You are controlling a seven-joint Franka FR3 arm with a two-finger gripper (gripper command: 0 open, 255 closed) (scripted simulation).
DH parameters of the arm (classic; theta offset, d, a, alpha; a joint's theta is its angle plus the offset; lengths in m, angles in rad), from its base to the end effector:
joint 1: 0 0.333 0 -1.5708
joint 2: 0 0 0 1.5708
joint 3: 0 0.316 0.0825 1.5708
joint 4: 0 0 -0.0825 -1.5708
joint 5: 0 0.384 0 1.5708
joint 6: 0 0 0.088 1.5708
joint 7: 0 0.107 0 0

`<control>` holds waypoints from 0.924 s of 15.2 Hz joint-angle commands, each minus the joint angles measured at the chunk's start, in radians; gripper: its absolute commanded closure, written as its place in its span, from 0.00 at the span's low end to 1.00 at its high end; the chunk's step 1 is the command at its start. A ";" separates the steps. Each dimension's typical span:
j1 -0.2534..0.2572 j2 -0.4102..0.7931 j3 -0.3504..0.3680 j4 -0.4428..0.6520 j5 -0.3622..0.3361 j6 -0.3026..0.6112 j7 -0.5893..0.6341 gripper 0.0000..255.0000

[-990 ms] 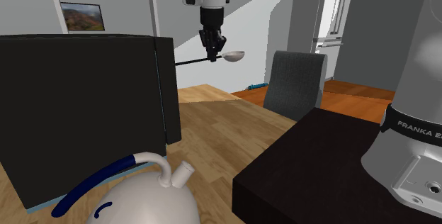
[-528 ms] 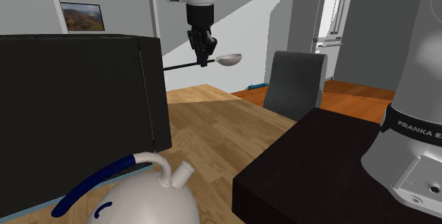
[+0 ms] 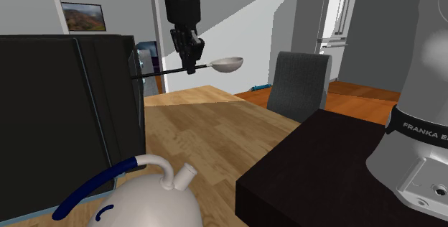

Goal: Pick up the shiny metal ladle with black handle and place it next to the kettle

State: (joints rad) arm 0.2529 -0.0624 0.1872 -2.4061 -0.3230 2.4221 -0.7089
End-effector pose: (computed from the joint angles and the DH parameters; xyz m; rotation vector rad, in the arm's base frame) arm 0.4452 0.2081 0.3443 2.2319 1.8513 0.0629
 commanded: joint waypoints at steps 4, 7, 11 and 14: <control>0.008 0.030 0.012 -0.026 -0.032 0.052 0.050 1.00; 0.006 0.063 0.010 -0.034 -0.061 0.090 0.078 1.00; 0.004 0.110 0.005 -0.042 -0.106 0.137 0.119 1.00; 0.004 0.146 -0.001 -0.045 -0.144 0.172 0.152 1.00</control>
State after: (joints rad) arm 0.2582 0.0712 0.1893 -2.4492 -0.4530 2.5800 -0.5671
